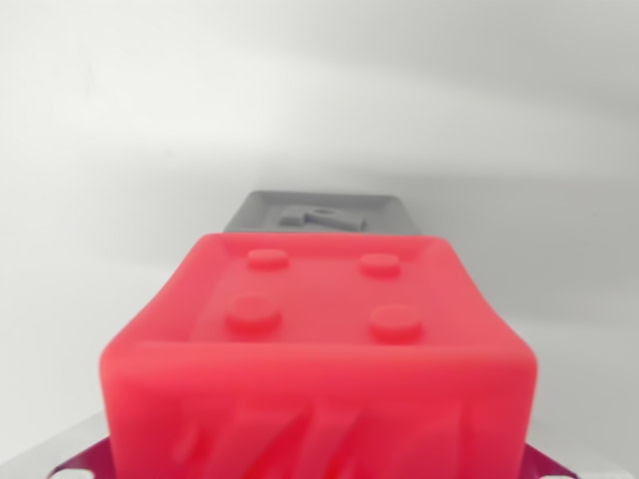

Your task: Destack cube

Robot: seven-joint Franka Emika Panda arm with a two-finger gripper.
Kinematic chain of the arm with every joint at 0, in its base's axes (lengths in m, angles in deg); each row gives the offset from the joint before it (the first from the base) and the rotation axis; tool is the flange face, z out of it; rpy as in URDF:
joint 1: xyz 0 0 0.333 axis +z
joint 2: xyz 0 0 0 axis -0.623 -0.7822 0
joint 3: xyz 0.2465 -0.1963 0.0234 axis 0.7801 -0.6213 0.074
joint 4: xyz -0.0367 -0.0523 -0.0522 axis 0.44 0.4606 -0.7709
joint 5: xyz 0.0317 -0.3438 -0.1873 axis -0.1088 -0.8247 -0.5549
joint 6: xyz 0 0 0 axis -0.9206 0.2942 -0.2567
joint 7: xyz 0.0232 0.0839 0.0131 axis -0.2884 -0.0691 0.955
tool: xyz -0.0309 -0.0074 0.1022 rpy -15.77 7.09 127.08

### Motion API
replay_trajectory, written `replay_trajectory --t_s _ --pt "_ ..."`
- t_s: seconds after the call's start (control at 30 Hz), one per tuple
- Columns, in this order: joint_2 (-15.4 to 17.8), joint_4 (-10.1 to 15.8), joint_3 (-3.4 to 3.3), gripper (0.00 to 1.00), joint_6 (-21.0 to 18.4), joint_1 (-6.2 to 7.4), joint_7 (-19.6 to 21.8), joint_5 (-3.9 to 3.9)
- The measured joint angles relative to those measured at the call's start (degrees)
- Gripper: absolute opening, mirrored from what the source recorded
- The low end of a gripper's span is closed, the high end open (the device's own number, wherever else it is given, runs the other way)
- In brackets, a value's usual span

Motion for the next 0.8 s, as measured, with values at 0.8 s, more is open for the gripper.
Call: replay_trajectory --t_s 0.8 --pt "6.10 0.31 0.00 0.00 -5.69 0.00 0.00 0.00"
